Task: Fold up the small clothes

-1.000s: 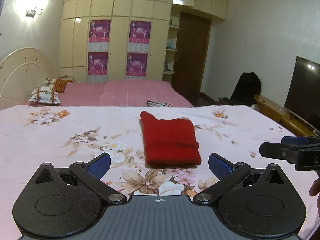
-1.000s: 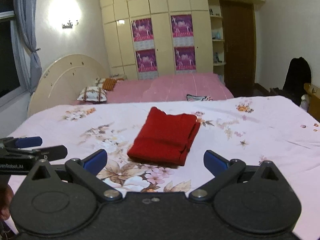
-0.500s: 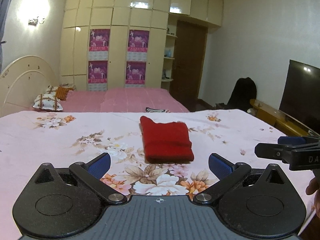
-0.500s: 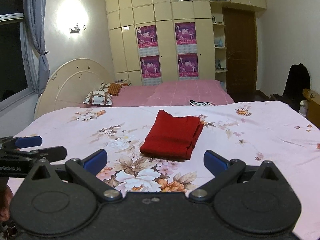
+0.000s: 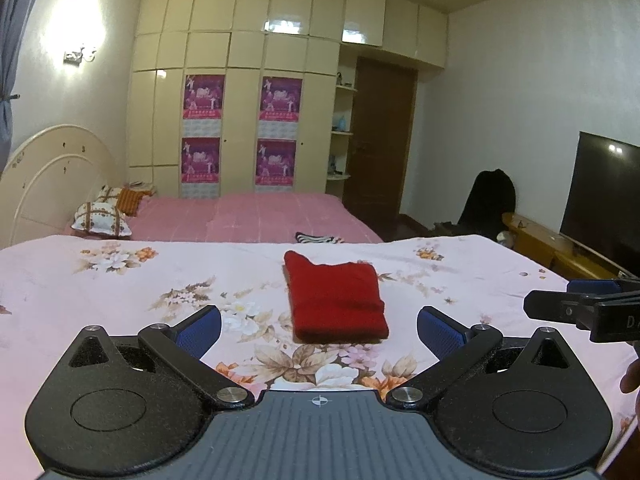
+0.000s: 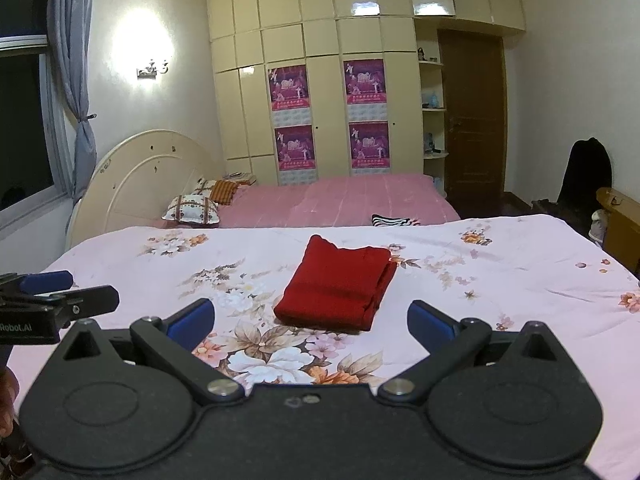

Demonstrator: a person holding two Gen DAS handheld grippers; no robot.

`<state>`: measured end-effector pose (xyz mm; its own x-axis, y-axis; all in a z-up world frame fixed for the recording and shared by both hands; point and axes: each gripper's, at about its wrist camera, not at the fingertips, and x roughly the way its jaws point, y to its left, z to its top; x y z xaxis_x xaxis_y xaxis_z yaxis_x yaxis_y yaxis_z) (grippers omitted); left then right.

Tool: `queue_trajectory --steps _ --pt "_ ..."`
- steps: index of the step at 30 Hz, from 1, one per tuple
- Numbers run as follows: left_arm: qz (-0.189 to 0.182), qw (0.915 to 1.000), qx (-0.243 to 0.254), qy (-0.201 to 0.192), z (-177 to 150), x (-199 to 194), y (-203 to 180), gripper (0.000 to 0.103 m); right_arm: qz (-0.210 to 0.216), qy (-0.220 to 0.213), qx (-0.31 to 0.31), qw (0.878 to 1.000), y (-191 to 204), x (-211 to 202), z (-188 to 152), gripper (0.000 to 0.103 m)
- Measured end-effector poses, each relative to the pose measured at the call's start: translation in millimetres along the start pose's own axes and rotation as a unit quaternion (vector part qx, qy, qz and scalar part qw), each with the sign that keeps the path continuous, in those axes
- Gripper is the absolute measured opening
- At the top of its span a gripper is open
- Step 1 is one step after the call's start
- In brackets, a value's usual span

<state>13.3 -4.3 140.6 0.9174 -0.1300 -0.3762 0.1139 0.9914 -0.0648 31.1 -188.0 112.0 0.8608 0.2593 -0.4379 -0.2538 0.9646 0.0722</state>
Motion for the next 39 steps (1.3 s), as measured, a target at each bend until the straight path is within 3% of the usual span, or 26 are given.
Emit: queue_trajectory --steps 39 --pt "-0.003 0.9999 0.006 -0.010 2.7 -5.3 -2.6 0.103 -0.011 -0.007 0.001 1.000 -0.8 -8.5 -1.2 0.102"
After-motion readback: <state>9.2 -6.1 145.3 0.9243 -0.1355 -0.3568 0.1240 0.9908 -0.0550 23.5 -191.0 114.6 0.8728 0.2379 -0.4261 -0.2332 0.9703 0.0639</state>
